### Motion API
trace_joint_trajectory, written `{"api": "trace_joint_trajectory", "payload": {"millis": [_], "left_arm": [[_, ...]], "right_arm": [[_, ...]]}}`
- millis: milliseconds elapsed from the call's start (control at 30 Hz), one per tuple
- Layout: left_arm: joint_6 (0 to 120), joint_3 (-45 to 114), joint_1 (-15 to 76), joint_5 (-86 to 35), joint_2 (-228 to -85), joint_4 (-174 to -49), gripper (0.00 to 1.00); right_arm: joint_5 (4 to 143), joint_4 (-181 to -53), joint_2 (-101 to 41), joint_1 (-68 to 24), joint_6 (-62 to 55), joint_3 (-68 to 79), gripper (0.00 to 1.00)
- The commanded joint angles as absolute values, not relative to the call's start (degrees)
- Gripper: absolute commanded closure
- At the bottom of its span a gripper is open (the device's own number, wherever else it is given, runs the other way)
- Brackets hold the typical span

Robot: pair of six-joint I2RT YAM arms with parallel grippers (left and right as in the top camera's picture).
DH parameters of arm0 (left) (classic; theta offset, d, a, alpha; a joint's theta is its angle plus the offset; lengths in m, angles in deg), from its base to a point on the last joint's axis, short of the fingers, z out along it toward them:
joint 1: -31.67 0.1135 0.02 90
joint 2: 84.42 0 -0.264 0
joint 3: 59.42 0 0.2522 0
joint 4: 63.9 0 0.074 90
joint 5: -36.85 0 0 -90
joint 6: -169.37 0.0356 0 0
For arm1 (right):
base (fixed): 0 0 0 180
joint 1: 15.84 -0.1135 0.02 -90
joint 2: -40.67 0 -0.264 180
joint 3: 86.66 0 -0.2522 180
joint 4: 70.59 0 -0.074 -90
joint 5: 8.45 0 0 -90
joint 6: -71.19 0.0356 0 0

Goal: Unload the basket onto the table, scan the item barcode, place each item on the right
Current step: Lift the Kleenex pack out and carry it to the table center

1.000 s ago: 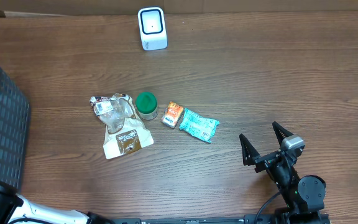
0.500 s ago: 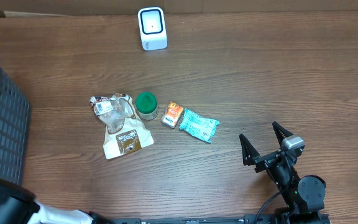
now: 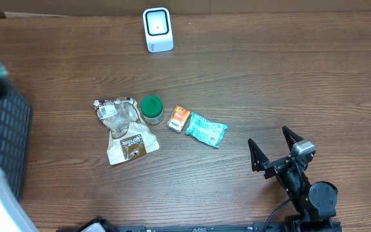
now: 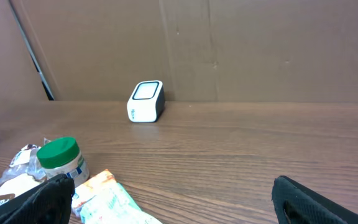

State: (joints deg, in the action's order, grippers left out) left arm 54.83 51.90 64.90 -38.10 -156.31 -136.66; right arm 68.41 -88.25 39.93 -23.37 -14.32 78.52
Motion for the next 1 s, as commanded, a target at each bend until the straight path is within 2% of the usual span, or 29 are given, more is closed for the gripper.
{"api": "trace_joint_trajectory", "payload": {"millis": [0,167,533,767,967], "left_arm": [[54.09,52.53,51.88,-42.75,-155.75,-142.39,0.96],[54.03,50.76,35.99,-50.86,-157.71,-150.01,0.96],[44.02,48.29,11.62,-52.41,-168.66,-152.55,0.96],[42.42,48.29,2.33,-52.52,-179.02,-152.42,0.96],[41.17,48.29,-1.63,-52.98,-187.02,-152.42,0.96]], "right_arm": [[68.67,-87.86,40.50,-23.18,-13.88,79.11,0.00],[68.67,-87.86,40.50,-23.18,-13.88,79.11,0.00],[68.67,-87.86,40.50,-23.18,-13.88,79.11,0.00],[68.67,-87.86,40.50,-23.18,-13.88,79.11,0.00],[68.67,-87.86,40.50,-23.18,-13.88,79.11,0.00]]}}
